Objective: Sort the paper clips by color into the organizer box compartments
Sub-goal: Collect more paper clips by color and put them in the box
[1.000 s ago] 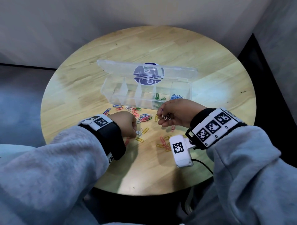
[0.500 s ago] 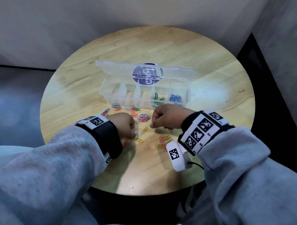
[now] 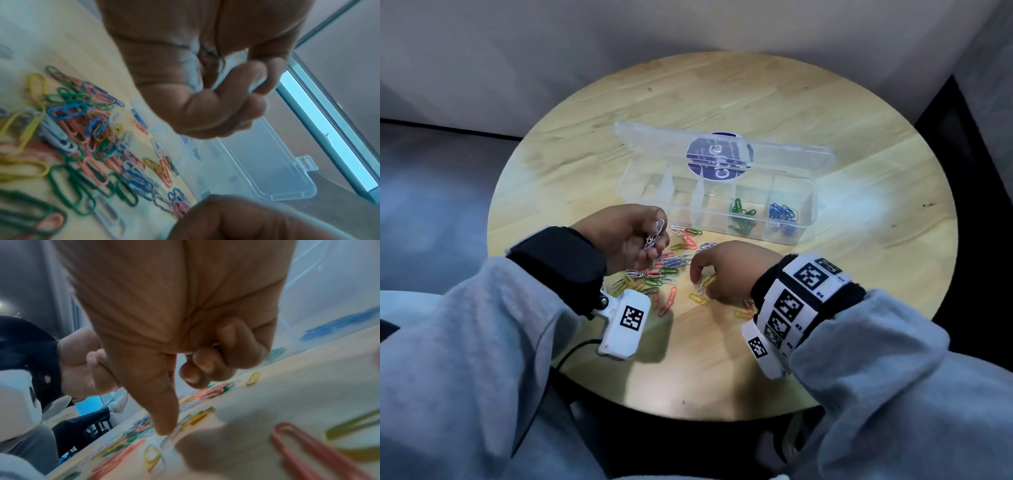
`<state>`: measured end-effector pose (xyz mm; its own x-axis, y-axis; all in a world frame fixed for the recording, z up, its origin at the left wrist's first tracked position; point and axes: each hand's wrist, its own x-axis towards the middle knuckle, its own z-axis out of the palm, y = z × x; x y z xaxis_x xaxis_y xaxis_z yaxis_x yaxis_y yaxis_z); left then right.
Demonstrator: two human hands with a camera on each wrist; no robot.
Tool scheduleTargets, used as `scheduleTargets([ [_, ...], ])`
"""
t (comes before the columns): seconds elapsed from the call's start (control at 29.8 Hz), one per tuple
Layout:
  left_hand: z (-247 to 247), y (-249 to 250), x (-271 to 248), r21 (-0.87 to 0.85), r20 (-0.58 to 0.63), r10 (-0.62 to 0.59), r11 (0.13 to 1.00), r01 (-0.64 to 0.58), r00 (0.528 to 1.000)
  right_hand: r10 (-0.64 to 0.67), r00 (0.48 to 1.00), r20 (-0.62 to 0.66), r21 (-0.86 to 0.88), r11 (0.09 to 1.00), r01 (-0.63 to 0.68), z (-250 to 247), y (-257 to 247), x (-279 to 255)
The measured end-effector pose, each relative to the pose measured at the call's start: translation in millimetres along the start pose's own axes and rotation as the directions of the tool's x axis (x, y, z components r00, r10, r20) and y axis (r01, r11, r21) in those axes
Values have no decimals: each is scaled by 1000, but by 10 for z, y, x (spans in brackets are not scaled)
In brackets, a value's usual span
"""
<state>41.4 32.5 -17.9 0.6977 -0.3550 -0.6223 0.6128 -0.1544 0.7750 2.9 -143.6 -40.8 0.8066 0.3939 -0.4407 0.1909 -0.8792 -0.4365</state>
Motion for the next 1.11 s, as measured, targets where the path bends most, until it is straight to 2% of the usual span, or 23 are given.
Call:
scheduleTargets([
  [0.1,-25,-48,-3,-50,52,6,999,-4,999,-15,1000,4,-79,997,16,52,-53,52],
  [0.27,-42,-83,27,-43,71,1,999,2,997,-24,1000,4,-136,990,24,77,-20,112],
  [0.34,-13,-82,51,36,36,-25,999,23,999,-4,1000,21,-162,987,8,77,-3,116],
  [0.37,12,-82,72,132,-16,-36,991,38,999,10,999,36,-170,985,-3,78,3,114],
  [0.4,38,-89,98,281,-79,-29,958,50,996,18,998,52,-172,985,-8,79,11,111],
  [0.44,63,-95,116,468,-122,-2,882,59,992,31,997,74,-165,986,-18,75,18,107],
  [0.5,102,-112,136,790,-127,75,611,55,989,54,993,101,-113,993,-42,54,43,85],
  [0.54,117,-118,135,882,-118,106,468,55,987,57,994,97,-71,996,-50,28,59,62],
  [0.6,147,-126,128,958,-121,126,273,83,985,60,996,72,30,998,-62,-55,100,12],
  [0.71,221,-159,150,989,-106,150,119,88,983,69,997,45,199,977,-76,-216,196,-72],
  [0.77,245,-186,167,994,-100,155,59,92,983,85,995,57,301,949,-98,-284,276,-102],
  [0.84,249,-202,182,995,-100,150,33,96,984,104,992,66,404,906,-122,-311,355,-113],
  [1.11,233,-210,202,993,-111,126,57,105,986,116,991,71,750,649,-130,-339,428,-191],
])
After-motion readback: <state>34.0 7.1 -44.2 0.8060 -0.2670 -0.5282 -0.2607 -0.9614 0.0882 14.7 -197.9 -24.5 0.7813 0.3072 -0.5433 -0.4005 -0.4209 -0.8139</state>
